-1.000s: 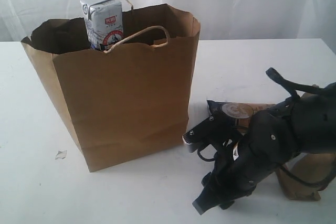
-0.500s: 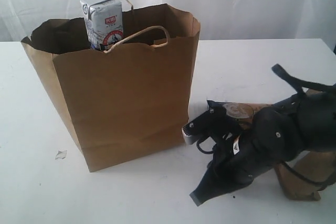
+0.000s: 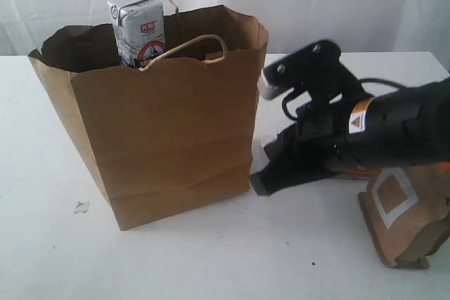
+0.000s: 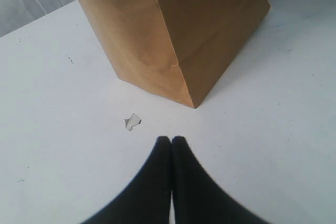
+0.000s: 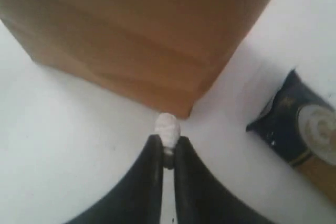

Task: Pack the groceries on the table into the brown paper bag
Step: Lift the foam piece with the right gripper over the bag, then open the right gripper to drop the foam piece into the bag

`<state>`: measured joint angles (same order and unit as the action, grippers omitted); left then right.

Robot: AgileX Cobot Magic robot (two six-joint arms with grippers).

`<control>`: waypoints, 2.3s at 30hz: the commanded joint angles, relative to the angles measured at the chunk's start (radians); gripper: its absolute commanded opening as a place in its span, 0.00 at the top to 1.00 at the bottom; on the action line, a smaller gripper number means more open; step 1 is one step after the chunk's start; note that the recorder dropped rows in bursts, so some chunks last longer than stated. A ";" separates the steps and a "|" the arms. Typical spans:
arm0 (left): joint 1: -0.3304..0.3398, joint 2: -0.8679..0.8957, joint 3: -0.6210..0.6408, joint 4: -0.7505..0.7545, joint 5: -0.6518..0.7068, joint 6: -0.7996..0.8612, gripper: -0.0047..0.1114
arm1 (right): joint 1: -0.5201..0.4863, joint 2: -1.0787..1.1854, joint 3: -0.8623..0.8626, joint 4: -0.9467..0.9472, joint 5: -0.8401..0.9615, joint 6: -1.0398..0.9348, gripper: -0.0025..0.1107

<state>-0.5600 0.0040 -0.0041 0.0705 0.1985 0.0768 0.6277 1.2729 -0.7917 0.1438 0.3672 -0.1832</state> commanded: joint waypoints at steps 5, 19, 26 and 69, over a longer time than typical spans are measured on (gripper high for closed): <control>-0.001 -0.004 0.004 -0.005 0.001 -0.002 0.96 | 0.000 -0.034 -0.243 -0.006 0.056 0.004 0.98; -0.001 -0.004 0.004 -0.005 0.001 -0.002 0.96 | 0.000 0.045 -0.418 -0.058 0.033 0.004 0.98; -0.001 -0.004 0.004 -0.005 0.001 -0.002 0.96 | 0.000 0.128 -0.457 -0.073 0.034 -0.019 0.98; -0.001 -0.004 0.004 -0.005 0.001 -0.002 0.96 | -0.029 0.072 -0.512 -0.144 0.182 -0.036 0.74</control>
<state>-0.5600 0.0040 -0.0041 0.0705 0.1985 0.0768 0.6058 1.3962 -1.3019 0.0475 0.5066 -0.2116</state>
